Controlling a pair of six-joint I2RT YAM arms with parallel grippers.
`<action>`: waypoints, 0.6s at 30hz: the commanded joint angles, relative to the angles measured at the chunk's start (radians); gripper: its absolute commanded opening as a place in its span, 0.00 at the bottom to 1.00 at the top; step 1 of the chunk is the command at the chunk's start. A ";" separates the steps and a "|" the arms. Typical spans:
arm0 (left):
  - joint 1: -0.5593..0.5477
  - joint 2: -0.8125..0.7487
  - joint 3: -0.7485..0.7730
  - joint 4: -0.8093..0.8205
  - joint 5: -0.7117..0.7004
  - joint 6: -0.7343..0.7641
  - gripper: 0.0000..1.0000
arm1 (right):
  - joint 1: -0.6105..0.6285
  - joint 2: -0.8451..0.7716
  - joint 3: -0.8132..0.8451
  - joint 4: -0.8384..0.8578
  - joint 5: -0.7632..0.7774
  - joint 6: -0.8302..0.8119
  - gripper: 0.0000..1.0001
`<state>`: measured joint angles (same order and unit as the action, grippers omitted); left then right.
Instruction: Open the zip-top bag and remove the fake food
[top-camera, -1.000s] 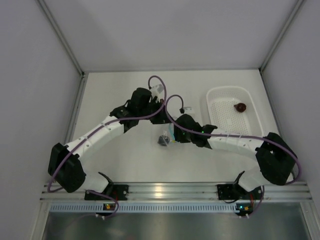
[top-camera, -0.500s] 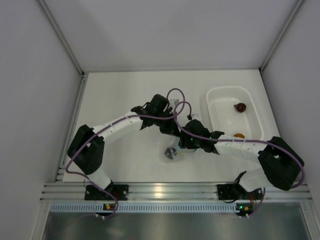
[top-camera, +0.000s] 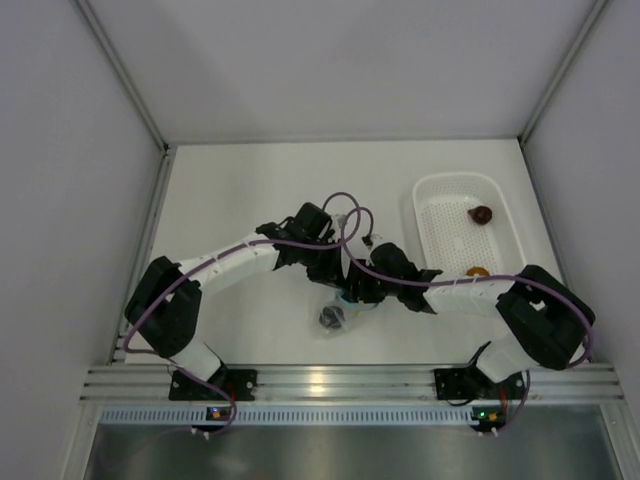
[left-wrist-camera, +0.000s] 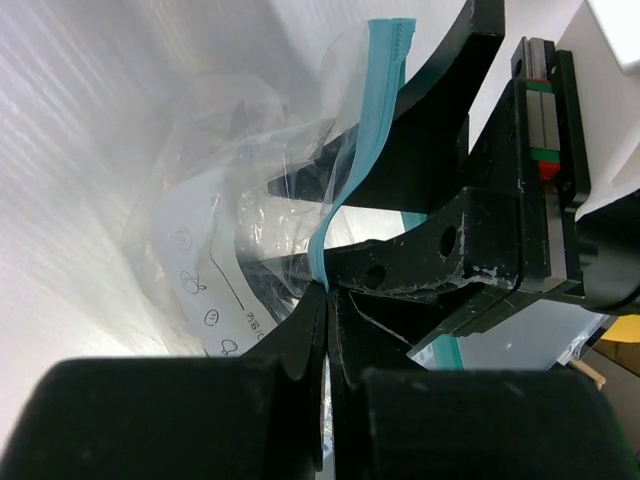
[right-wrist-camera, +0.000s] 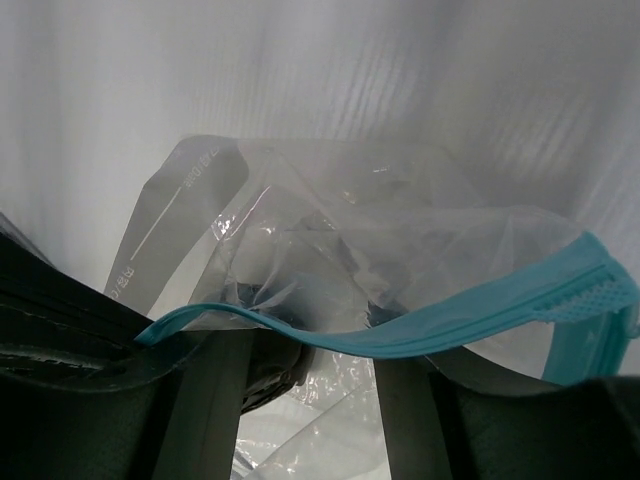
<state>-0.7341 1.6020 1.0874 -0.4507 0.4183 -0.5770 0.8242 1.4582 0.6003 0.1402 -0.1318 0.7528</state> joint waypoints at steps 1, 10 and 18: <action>0.001 -0.025 0.022 0.087 -0.027 0.015 0.00 | 0.046 0.005 0.006 0.309 -0.256 0.006 0.51; 0.120 -0.007 0.059 0.089 0.117 0.060 0.00 | 0.066 0.025 -0.002 0.406 -0.401 0.002 0.46; 0.124 -0.131 -0.012 0.231 0.042 -0.089 0.00 | 0.066 -0.002 0.050 0.122 0.001 0.051 0.34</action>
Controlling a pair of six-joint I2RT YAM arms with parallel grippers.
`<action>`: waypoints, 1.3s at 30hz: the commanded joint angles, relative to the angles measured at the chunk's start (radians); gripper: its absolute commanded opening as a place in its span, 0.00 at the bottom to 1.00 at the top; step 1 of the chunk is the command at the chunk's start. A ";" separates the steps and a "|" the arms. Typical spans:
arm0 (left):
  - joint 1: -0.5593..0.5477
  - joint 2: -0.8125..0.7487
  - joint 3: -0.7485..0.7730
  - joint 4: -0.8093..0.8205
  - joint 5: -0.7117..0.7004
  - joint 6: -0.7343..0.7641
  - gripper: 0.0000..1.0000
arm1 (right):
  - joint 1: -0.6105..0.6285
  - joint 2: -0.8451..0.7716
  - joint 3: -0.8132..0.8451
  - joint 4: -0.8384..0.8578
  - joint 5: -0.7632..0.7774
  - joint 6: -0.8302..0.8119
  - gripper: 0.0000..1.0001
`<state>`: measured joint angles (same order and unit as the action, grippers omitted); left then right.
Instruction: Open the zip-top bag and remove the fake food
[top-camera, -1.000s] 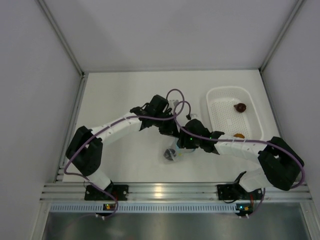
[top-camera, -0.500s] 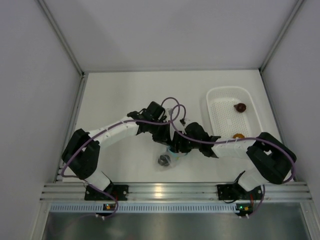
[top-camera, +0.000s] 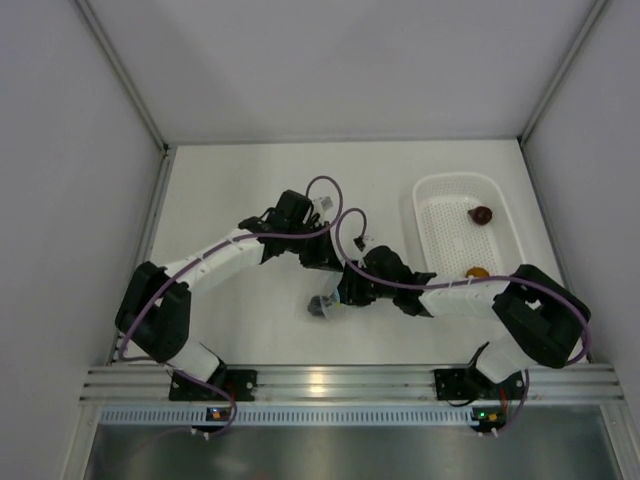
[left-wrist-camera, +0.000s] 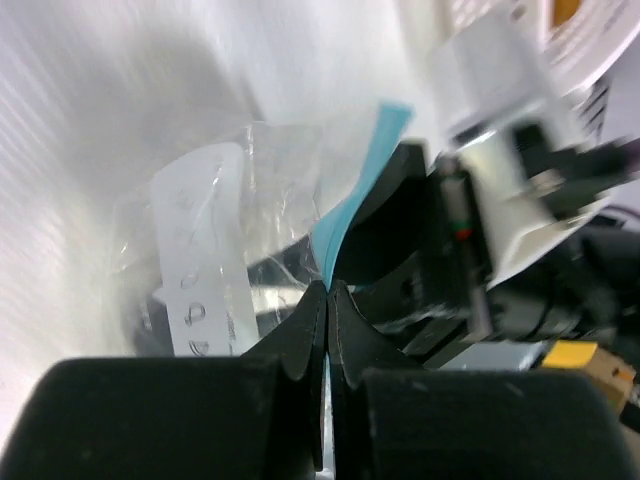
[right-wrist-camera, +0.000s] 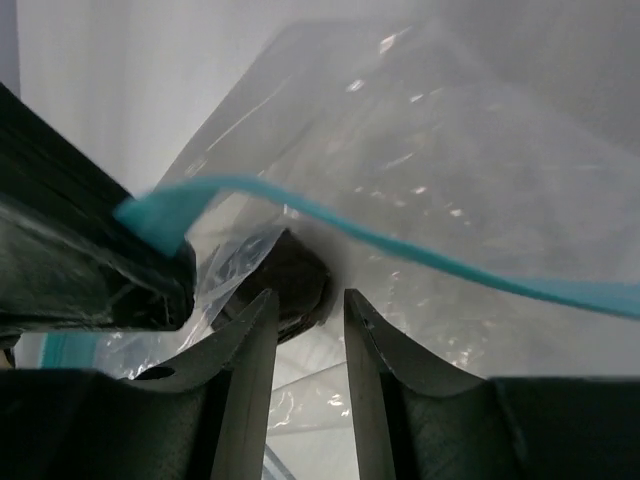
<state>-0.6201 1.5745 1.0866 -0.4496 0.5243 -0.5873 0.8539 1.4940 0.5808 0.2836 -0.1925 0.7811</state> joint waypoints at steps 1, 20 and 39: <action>0.010 -0.123 -0.022 0.258 -0.073 -0.101 0.00 | 0.037 -0.031 0.091 -0.041 0.083 0.026 0.33; 0.005 -0.548 -0.364 0.610 -0.294 -0.135 0.00 | 0.028 0.028 0.498 -0.761 0.996 -0.193 0.33; -0.216 -0.515 -0.711 0.947 -0.585 -0.066 0.00 | 0.031 0.011 0.285 -0.525 0.644 -0.175 0.42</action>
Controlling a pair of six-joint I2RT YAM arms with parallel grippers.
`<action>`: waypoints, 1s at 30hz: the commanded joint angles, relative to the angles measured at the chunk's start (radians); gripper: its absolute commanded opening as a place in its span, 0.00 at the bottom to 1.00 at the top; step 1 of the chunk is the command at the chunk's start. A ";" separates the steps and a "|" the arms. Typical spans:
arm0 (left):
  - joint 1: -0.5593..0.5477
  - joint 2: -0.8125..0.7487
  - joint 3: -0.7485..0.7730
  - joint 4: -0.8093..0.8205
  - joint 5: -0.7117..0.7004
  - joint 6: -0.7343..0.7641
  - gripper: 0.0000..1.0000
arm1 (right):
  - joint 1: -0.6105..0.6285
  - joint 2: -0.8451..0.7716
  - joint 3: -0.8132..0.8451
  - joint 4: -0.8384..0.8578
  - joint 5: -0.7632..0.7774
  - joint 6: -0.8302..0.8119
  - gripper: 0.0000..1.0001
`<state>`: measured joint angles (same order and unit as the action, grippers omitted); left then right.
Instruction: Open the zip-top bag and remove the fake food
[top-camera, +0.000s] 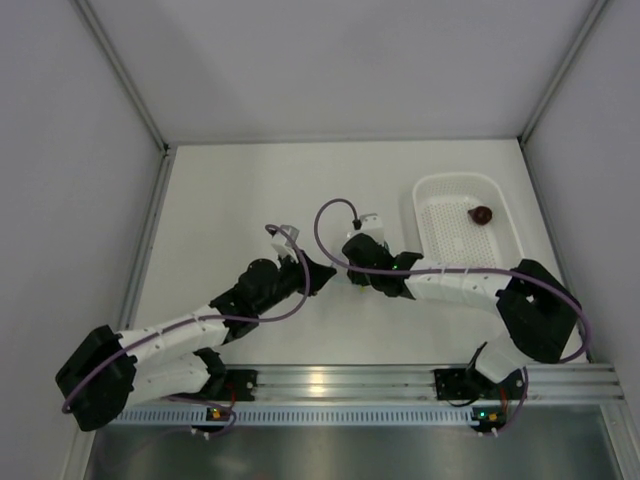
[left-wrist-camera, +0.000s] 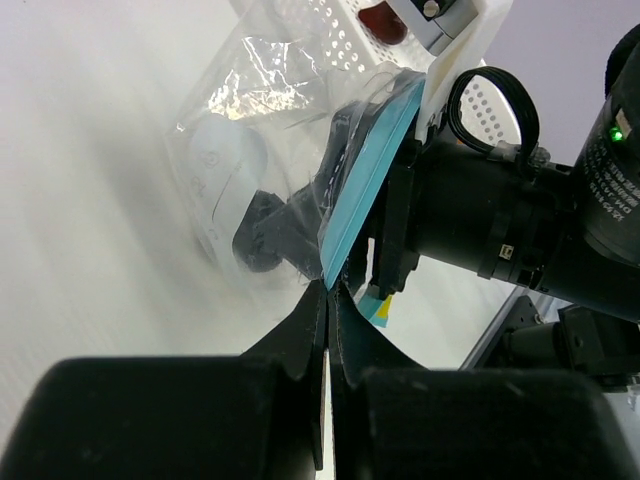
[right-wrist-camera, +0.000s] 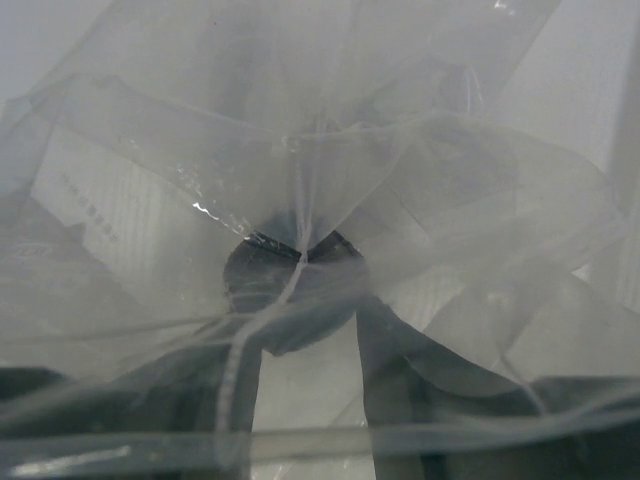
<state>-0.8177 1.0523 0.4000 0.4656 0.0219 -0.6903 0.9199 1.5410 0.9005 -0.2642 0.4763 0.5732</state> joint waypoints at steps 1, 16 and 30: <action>-0.024 0.012 -0.024 0.031 -0.086 0.035 0.00 | -0.033 -0.035 -0.038 0.031 -0.033 0.040 0.43; -0.034 0.077 -0.013 0.033 -0.054 0.032 0.00 | -0.044 0.073 -0.003 0.083 -0.074 0.014 0.63; -0.034 0.072 -0.010 0.031 -0.042 0.029 0.00 | -0.055 0.081 0.006 0.169 -0.071 -0.058 0.39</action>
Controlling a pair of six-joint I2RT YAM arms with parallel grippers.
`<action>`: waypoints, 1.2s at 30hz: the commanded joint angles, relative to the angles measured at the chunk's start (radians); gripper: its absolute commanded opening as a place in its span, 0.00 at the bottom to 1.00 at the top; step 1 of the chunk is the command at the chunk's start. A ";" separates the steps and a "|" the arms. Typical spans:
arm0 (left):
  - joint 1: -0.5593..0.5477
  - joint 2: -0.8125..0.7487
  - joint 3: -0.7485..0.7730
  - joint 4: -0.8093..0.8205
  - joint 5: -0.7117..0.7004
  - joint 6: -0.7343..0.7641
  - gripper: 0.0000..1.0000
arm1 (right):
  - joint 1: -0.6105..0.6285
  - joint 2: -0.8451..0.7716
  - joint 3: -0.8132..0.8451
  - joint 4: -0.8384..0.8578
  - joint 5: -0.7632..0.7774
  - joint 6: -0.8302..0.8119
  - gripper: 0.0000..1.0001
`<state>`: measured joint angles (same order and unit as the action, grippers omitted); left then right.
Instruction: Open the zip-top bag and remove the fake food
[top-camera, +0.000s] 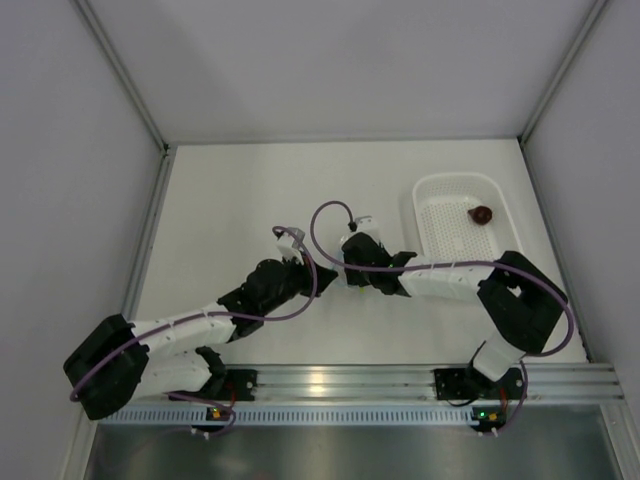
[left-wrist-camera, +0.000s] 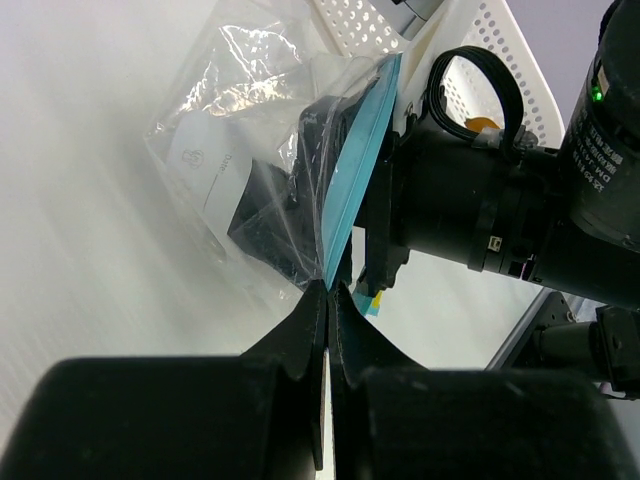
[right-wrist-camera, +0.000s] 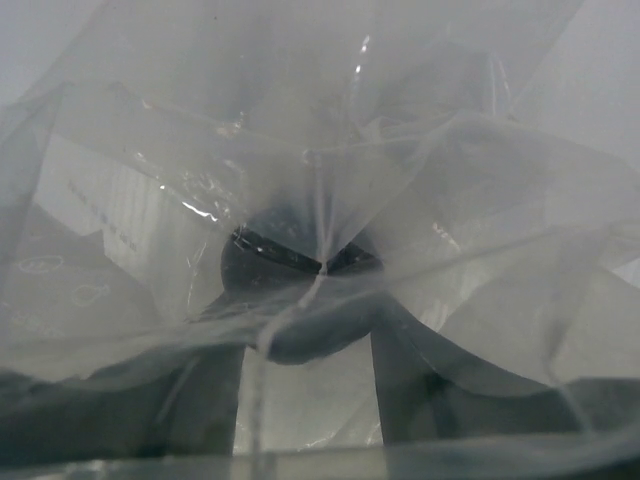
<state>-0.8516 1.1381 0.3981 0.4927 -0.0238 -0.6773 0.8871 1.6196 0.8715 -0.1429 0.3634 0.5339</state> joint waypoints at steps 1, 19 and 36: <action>0.002 -0.017 -0.008 0.004 0.001 0.018 0.00 | -0.020 -0.001 0.035 0.049 0.040 -0.025 0.37; 0.000 -0.015 0.142 -0.176 -0.060 0.094 0.00 | 0.050 -0.213 0.063 -0.060 0.014 -0.071 0.35; 0.002 -0.161 0.274 -0.546 -0.352 0.044 0.00 | 0.101 -0.250 0.070 -0.156 -0.036 -0.094 0.34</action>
<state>-0.8734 1.0180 0.6563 0.0505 -0.2070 -0.6312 0.9695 1.3964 0.9245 -0.2626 0.3511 0.4419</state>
